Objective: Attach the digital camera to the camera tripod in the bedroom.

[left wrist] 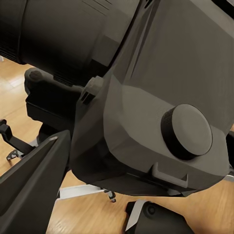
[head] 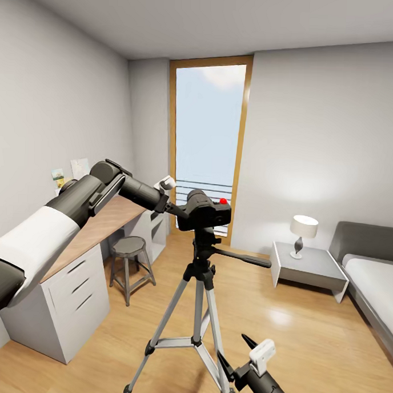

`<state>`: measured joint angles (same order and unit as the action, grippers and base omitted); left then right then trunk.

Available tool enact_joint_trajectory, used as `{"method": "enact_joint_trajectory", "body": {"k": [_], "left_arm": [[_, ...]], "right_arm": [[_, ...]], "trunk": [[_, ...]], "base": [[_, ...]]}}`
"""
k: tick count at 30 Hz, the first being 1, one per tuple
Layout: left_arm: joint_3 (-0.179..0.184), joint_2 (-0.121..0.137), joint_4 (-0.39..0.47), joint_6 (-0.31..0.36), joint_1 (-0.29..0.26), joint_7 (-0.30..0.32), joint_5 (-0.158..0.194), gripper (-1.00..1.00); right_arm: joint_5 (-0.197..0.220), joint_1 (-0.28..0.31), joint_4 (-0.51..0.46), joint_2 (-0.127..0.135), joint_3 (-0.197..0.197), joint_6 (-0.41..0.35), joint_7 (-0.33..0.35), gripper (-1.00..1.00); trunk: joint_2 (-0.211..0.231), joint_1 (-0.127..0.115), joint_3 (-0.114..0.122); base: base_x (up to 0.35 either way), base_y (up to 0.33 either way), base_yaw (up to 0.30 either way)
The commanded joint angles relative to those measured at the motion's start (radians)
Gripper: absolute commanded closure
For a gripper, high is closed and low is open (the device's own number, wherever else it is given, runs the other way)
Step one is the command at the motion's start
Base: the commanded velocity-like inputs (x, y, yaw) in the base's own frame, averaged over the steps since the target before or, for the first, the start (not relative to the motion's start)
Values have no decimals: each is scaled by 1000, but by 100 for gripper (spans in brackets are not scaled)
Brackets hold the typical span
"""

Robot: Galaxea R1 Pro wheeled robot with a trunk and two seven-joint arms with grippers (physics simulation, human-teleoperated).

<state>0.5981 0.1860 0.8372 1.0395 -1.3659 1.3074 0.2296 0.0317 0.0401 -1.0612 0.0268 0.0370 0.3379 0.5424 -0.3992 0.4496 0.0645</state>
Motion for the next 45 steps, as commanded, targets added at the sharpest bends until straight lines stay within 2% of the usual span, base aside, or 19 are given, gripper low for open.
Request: {"method": "enact_joint_trajectory", "body": {"k": [1,8,19,26,31,38,45], "left_arm": [[3,1,0,8,-1,1,4,100],[2,1,0,8,-1,1,4,100],[2,1,0,8,-1,1,3,100],[1,1,0,8,-1,1,3,100],[0,1,0,8,-1,1,4,100],[1,1,0,8,0,1,4,100],[2,1,0,8,-1,1,4,100]], "right_arm": [[3,1,0,1,1,2,-2,-100],[3,11,-2,0,1,-17,-43,-100],[2,37,-1,-8,1,-57,-63,-100],[-4,47,3,-28,4,-65,-65,-100],[-19,48,6,-39,45,-67,-69,-100],[-30,49,21,-43,116,-67,-150,-100],[-31,50,32,-44,143,-66,-174,-100]], "trunk": [[-1,0,0],[-1,0,0],[-1,0,0],[-1,0,0],[-1,0,0],[-1,0,0],[-1,0,0]], "base": [[0,0,0],[0,0,0],[0,0,0],[0,0,0],[0,0,0],[0,0,0],[0,0,0]]}}
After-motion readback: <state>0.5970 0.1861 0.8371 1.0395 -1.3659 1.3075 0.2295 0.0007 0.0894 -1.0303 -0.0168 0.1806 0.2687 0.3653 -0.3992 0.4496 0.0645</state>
